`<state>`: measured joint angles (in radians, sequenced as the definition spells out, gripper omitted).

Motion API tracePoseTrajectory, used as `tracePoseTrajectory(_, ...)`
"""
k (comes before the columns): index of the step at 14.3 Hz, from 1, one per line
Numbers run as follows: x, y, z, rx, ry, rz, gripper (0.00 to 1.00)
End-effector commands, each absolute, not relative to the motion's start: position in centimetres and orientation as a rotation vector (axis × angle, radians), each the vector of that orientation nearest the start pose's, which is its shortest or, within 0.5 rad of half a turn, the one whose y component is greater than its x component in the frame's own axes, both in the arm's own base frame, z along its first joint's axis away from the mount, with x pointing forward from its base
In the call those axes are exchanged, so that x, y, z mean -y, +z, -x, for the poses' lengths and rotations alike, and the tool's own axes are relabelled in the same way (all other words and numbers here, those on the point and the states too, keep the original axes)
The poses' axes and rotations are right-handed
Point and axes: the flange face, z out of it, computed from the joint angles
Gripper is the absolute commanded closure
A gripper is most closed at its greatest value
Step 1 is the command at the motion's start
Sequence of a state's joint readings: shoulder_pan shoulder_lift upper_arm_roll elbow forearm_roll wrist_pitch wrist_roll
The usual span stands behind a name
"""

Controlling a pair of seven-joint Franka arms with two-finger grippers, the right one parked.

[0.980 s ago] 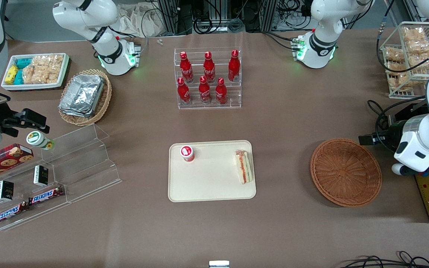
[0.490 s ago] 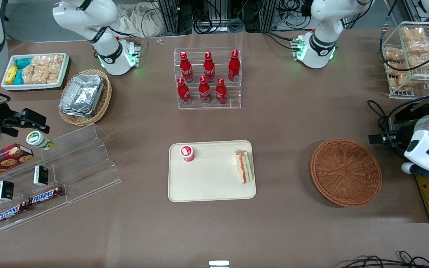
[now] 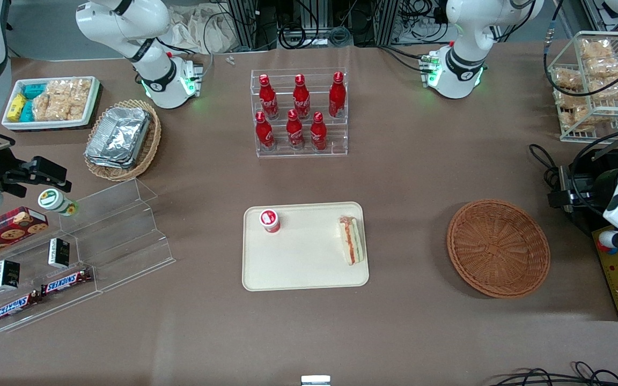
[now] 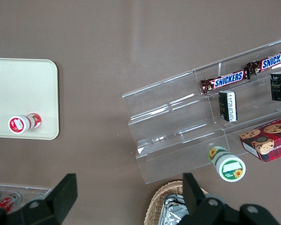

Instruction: Place sandwich from basket to tray

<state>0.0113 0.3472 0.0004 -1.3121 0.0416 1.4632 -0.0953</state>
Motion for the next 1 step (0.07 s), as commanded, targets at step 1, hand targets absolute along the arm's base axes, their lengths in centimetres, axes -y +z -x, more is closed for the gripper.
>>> tracePoseTrajectory(1, -1.21, 52.68, -64.17, 0.148, 0.271, 3.085, 0.0)
